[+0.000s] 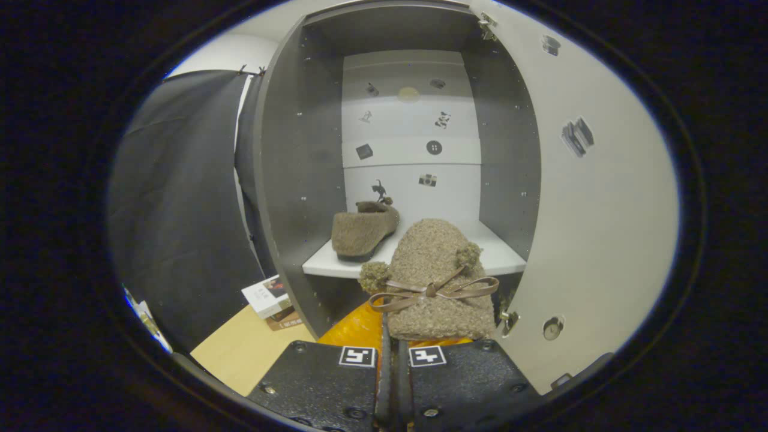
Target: Open the shoe cabinet door, grab the shoes and put them into the shoe cabinet, then close the shoe cabinet door.
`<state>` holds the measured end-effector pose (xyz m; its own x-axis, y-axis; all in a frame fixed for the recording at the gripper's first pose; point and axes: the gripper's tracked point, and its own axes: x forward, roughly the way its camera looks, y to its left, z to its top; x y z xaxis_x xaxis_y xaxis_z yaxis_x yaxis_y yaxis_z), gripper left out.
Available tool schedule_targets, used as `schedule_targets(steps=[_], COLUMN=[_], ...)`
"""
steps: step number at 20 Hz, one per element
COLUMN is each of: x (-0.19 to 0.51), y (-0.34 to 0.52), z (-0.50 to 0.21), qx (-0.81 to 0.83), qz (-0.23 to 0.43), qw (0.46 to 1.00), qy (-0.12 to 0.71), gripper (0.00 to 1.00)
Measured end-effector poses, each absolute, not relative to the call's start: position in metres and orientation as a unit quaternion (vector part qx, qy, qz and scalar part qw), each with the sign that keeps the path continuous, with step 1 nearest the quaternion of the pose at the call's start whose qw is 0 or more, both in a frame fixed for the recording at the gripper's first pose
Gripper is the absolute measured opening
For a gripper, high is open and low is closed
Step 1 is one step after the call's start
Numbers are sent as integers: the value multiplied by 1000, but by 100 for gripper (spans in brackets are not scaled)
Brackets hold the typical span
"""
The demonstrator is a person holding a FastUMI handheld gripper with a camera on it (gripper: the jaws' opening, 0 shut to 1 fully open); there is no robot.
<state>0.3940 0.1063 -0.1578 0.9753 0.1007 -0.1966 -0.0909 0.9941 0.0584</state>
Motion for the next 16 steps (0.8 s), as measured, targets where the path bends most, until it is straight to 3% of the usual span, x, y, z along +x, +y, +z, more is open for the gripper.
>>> schedule_targets(steps=[16], x=[547], y=[96], z=[-85], qx=[9], qz=[12], qw=[999], qy=[49], gripper=[8])
